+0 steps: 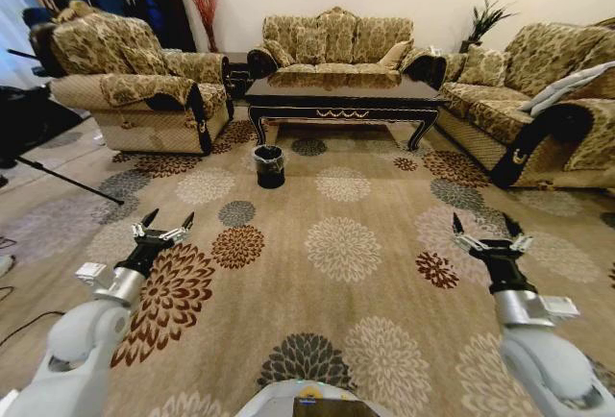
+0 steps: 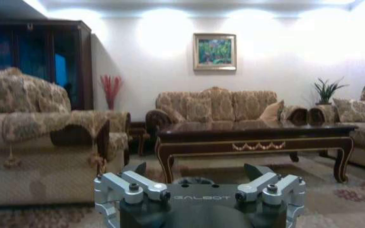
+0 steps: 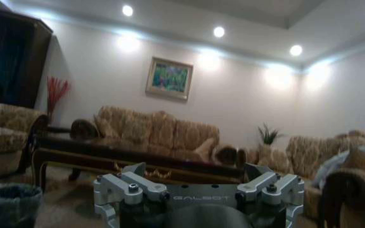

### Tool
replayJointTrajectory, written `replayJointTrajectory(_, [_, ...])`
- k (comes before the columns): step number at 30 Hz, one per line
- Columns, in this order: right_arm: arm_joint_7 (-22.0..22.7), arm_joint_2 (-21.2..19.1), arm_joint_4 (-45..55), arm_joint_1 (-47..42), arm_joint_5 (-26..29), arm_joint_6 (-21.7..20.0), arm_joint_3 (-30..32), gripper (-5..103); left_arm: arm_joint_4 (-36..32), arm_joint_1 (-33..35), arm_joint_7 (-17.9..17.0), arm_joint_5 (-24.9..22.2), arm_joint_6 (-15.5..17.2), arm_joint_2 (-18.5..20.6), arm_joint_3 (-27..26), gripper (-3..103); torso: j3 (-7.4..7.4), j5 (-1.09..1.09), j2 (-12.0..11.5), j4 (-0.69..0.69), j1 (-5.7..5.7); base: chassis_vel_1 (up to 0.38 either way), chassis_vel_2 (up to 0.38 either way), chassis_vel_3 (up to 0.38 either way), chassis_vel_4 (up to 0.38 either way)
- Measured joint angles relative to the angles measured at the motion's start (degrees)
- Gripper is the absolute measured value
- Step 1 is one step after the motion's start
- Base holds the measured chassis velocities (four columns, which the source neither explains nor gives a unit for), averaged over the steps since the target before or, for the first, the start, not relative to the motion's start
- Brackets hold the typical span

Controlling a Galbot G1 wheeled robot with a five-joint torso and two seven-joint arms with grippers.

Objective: Move to the front of the table and pick up the trash from the floor, then place it into the trash bin.

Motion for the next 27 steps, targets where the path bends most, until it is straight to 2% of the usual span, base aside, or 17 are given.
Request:
replayJointTrajectory(4, [-0.57, 1.42, 1.91, -2.72, -0.7, -0.18, 0.92, 100, -0.2, -0.1, 0.28, -0.67, -0.02, 0.8, -1.57, 100, 0.72, 0.0, 1.08, 0.01, 0.36, 0.0, 0.0, 0.0, 0.0])
replayJointTrajectory(10, [-0.9, 2.1, 3.68, -4.96, -1.12, -0.66, 2.51, 100, -0.36, -0.02, 0.48, -0.54, -0.16, 0.74, -1.23, 100, 1.46, -0.01, 2.22, 0.0, 0.76, 0.0, 0.0, 0.0, 0.0])
replayJointTrajectory(19, [-1.61, 2.62, 6.36, -8.21, -0.78, -4.38, 6.2, 100, -0.56, -0.12, 1.2, 0.76, -0.31, 0.43, -0.83, 100, 2.84, -0.01, 4.33, 0.0, 1.48, 0.0, 0.0, 0.0, 0.0])
replayJointTrajectory(23, [-6.6, 2.18, 6.81, -8.6, 0.03, -2.17, 6.95, 100, -1.06, 0.06, 1.42, 1.3, -0.34, -0.11, -0.36, 100, 3.42, 0.0, 5.25, 0.01, 1.83, 0.0, 0.0, 0.0, 0.0])
replayJointTrajectory(24, [-10.29, 1.88, 6.93, -8.58, 0.47, -0.59, 7.33, 100, -1.31, 0.19, 1.64, 1.8, -0.4, -0.59, -0.02, 100, 3.72, -0.01, 5.73, 0.02, 2.01, 0.0, 0.0, 0.0, 0.0])
replayJointTrajectory(25, [-10.29, 1.88, 6.93, -8.58, 0.47, -0.59, 7.33, 100, -1.31, 0.19, 1.64, 1.8, -0.4, -0.59, -0.02, 100, 3.72, -0.01, 5.73, 0.02, 2.01, 0.0, 0.0, 0.0, 0.0])
replayJointTrajectory(27, [-13.49, 1.62, 7.02, -8.52, 0.82, 0.77, 7.53, 100, -1.55, 0.35, 1.82, 2.24, -0.45, -0.98, 0.28, 100, 4.0, -0.01, 6.17, 0.01, 2.17, 0.0, 0.0, 0.0, 0.0])
